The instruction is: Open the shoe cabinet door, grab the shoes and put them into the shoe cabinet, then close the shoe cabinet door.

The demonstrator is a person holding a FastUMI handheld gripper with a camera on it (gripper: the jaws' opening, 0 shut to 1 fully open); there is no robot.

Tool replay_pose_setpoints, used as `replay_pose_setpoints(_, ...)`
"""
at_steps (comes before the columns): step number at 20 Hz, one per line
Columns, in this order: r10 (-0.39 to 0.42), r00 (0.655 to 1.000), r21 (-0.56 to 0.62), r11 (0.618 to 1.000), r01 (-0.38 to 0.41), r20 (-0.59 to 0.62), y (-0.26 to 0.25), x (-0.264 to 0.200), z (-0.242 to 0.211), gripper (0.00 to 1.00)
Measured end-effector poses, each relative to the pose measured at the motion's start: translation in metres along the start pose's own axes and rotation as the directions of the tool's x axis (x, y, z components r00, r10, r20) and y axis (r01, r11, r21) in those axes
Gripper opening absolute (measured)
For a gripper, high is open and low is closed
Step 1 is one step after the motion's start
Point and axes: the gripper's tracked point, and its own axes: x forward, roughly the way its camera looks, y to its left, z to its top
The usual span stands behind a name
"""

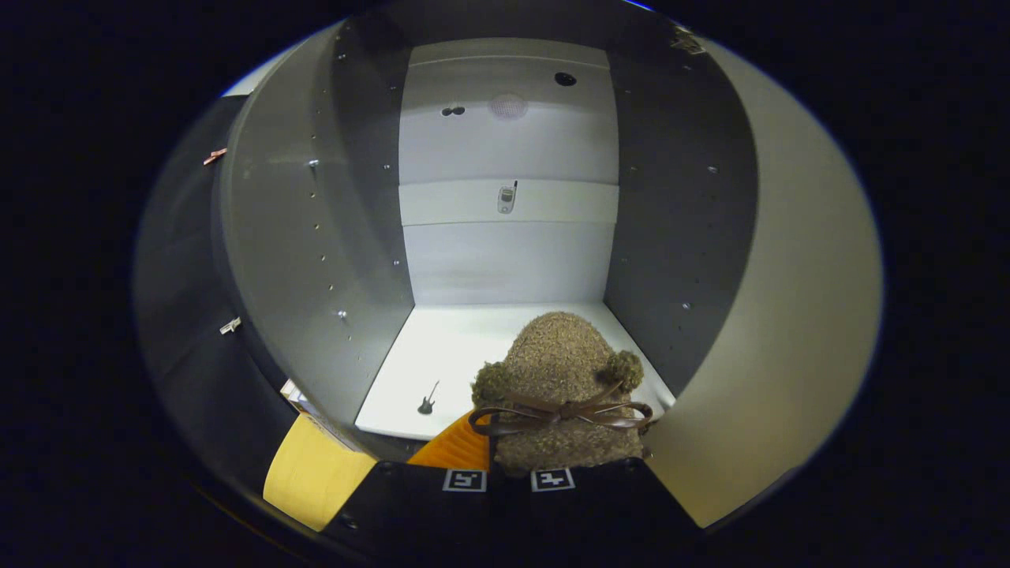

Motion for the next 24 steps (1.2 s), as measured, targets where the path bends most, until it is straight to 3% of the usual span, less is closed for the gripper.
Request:
replay_pose_setpoints(8, 0.003, 0.998, -0.032, 0.999, -0.005, -0.055, 0.004, 0.104, 0.026, 0.06)
replay_pose_setpoints(17, -0.025, 0.981, -0.011, 1.000, 0.024, -0.190, -0.006, 0.185, 0.010, 0.05)
replay_pose_setpoints(21, -0.023, 0.980, 0.002, 1.000, 0.024, -0.197, -0.008, 0.182, 0.008, 0.19)
replay_pose_setpoints(24, -0.043, 0.979, -0.057, 0.998, 0.033, -0.199, -0.006, 0.164, 0.005, 0.60)
